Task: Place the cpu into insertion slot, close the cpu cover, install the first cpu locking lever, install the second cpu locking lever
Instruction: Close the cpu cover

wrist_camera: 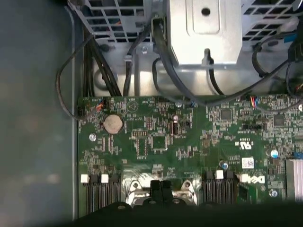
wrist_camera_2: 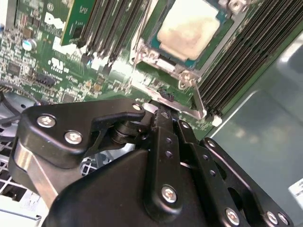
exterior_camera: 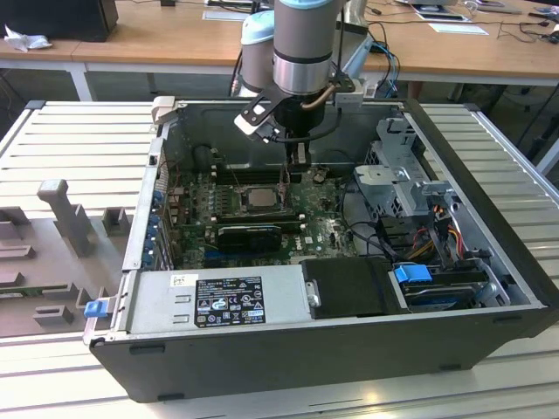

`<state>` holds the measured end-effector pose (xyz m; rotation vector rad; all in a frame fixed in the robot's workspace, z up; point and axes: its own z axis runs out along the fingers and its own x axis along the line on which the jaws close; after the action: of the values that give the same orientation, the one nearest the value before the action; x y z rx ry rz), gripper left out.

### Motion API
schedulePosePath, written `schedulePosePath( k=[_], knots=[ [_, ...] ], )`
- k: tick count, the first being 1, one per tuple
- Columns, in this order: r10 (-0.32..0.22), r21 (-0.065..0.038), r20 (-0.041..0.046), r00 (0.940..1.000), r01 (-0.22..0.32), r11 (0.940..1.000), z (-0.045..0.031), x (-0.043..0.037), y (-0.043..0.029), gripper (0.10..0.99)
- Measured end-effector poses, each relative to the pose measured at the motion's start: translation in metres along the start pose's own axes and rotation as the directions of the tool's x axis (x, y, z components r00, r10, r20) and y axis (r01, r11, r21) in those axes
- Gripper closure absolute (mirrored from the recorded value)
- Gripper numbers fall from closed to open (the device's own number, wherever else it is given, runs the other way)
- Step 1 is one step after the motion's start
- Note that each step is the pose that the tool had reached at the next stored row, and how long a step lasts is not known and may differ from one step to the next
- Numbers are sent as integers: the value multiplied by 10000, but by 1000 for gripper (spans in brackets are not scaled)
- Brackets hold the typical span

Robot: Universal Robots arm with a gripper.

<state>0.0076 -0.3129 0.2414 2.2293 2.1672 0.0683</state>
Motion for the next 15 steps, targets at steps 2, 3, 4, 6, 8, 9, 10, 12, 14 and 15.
schedulePosePath(
  k=[2, 3, 4, 6, 8, 9, 10, 12, 14, 15],
  knots=[
    [0, -1, -2, 10000, 0, 10000, -4, -2, -88, 980],
    [-1, 0, 0, 10000, 1, 10000, -6, -3, -122, 980],
    [1, 0, 0, 10000, -1, 10000, -7, -4, -155, 980],
    [0, -1, -1, 10000, 0, 10000, 2, -5, -173, 980],
    [0, -1, -1, 10000, 0, 10000, 35, -5, -181, 980],
    [0, 0, 0, 10000, 0, 10000, 58, -6, -185, 980],
    [-1, 0, 0, 10000, 1, 10000, 76, -6, -191, 980],
    [-30, 0, -2, 10000, 30, 10000, 110, -7, -218, 980],
    [-41, 2, -17, 10000, 41, 10000, 121, -9, -282, 980],
    [-42, 5, -21, 10000, 42, 10000, 122, -10, -310, 980]
  ],
)
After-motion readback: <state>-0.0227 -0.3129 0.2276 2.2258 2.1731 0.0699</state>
